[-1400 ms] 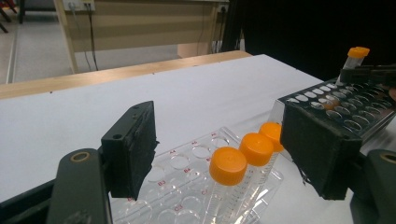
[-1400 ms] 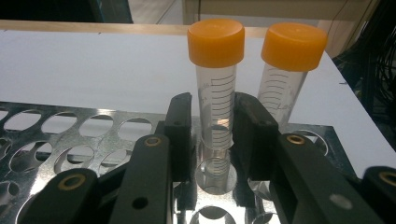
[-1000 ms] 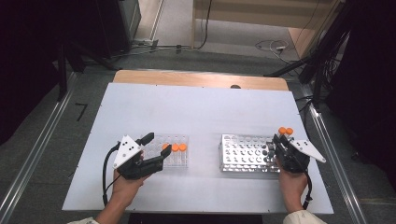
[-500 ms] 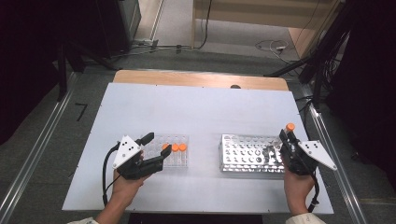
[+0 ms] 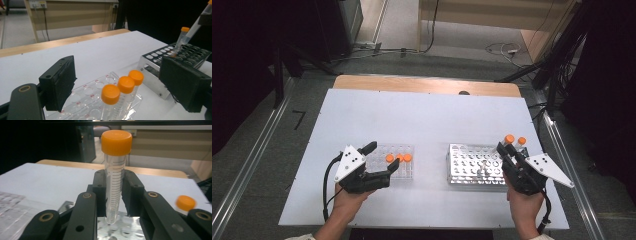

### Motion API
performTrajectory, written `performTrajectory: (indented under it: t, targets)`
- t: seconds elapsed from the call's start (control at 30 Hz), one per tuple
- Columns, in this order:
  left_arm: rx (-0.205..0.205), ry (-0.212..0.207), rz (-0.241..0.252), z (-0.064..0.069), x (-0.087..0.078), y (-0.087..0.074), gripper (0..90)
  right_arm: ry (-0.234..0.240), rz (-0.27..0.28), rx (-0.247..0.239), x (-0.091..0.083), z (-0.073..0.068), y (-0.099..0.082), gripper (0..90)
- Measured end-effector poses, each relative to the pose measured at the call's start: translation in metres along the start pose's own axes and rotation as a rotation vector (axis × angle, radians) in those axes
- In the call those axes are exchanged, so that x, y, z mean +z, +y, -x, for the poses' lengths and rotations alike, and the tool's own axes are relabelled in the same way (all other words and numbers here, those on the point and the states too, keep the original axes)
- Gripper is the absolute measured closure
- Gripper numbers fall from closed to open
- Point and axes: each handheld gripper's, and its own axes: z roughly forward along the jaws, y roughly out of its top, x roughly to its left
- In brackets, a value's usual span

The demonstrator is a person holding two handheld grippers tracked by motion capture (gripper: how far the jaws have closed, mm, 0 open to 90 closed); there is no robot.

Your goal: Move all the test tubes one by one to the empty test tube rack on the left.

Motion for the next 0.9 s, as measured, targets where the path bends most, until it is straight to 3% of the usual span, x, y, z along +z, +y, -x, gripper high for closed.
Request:
performTrajectory:
  t: [0.47,0.9]
  targets:
    - [0.028,-0.113,0.001,0.029,0.012,0.007,18.1,0.139,-0.021,-0.040,0.004,-0.033,-0.001,72.0]
    - [0.041,-0.157,-0.007,0.044,0.024,0.011,20.7,0.245,-0.054,-0.072,0.011,-0.062,-0.006,72.0]
